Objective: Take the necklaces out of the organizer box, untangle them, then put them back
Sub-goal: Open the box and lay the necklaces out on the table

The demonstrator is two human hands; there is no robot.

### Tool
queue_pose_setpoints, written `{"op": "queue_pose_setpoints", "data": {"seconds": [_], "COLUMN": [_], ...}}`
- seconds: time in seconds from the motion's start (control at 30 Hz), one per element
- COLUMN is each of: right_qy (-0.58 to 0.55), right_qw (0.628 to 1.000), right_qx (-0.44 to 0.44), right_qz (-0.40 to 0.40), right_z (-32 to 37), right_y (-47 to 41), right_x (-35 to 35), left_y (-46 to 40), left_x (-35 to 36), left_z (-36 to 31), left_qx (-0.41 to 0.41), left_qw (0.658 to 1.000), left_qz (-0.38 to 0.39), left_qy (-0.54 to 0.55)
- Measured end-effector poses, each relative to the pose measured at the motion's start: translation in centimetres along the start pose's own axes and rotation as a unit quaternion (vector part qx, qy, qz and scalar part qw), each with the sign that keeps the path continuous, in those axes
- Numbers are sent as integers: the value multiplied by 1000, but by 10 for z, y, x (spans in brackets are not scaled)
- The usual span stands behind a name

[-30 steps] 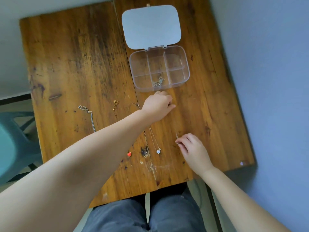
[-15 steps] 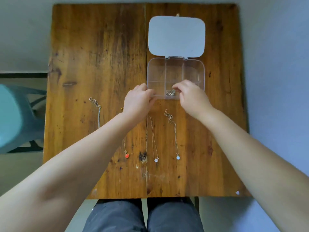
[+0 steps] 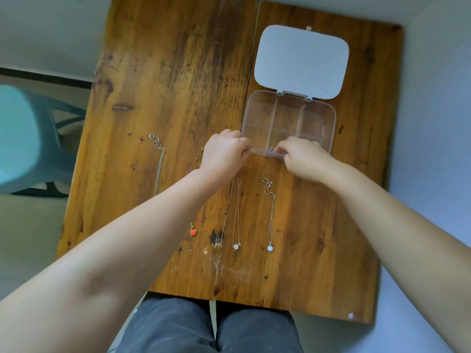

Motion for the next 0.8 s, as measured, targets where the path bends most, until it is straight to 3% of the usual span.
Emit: {"op": "queue_pose_setpoints", "data": {"seconds": [0.07,0.23,0.37,0.43,0.5,0.63,0.7,0.8], "right_qy": [-62,-99,-267,-422,-566,-670,-727,-777], "right_qw": [998,986,935,871,783,662,571,460], "right_qx": [-3,-48,-38,-35,-52,-64,-56,0], "right_qz": [-20,-124,-228,-249,-253,-330,-377,-429], "right_z": [-2,5,0,-1,1,-14,-34,-64], "right_y": [2,18,47,62,77,114,135,164], "right_x": [-4,-23,-48,-58,-64,-79,-79,-54], "left_y": [0,-1,-3,0,4,6,9,23], "left_x": [0,1,-9,-22,-27,-18,-13,6], "left_z": [1,-2,-16,-46,-82,-109,-108,-102], "left_qx": [-3,-9,-5,64,111,14,0,-36], "left_qw": [1000,999,994,996,960,888,860,781], "left_qz": [-1,37,51,63,150,291,325,417], "left_qy": [-3,-31,-93,25,207,355,394,463]}}
Point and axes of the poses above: each hand's wrist, its own y-axis away from the middle knuckle, its own x-axis out of the palm, z = x × y, the point moved 8 cm from there along -y, towards the middle knuckle, and after that the axes turned 9 degrees about -x, right-handed, at the moved point
